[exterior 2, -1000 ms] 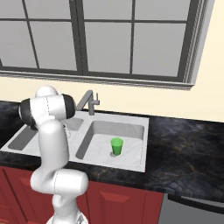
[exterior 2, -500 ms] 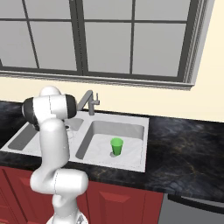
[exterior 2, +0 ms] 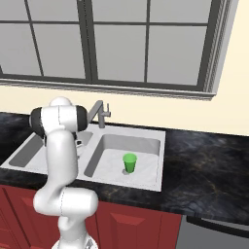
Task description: Move any existing items from the left basin to the right basin for drying. Then move the measuring cup from the counter to the left basin of the sink for washing.
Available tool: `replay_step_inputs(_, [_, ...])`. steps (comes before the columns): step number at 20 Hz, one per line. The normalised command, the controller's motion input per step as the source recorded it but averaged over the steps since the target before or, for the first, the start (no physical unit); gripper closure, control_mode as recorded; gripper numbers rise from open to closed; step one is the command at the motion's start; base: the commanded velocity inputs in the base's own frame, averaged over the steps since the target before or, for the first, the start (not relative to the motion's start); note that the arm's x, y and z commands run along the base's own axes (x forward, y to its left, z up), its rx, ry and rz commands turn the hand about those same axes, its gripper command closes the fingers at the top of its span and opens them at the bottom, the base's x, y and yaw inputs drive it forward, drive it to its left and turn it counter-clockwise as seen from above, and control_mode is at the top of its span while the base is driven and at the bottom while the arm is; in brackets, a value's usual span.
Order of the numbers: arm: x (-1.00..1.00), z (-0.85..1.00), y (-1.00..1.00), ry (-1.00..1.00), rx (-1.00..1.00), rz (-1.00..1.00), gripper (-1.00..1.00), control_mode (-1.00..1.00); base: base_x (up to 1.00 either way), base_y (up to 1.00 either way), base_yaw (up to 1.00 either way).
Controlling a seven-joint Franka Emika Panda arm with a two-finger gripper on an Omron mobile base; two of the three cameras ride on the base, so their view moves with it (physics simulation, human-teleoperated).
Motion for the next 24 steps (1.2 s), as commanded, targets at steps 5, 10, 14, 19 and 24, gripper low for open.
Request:
replay_step_inputs(5, [0.12,-0.24,0.31,0.0,-0.01,0.01,-1.0,-1.0,0.0,0.0,0.0])
replay_step_inputs(10, [0.0,0.24,0.25,0.0,0.0,0.05,-1.0,-1.0,0.0,0.0,0.0])
replay_step_inputs(14, [-0.02,0.79,0.1,0.0,0.0,0.05,-1.0,-1.0,0.0,0.0,0.0])
replay_step_inputs(19, [-0.09,0.83,0.02,-0.01,0.0,0.05,-1.0,-1.0,0.0,0.0,0.0])
replay_step_inputs(24, [-0.15,0.89,0.0,-0.06,0.0,0.04,-1.0,-1.0,0.0,0.0,0.0])
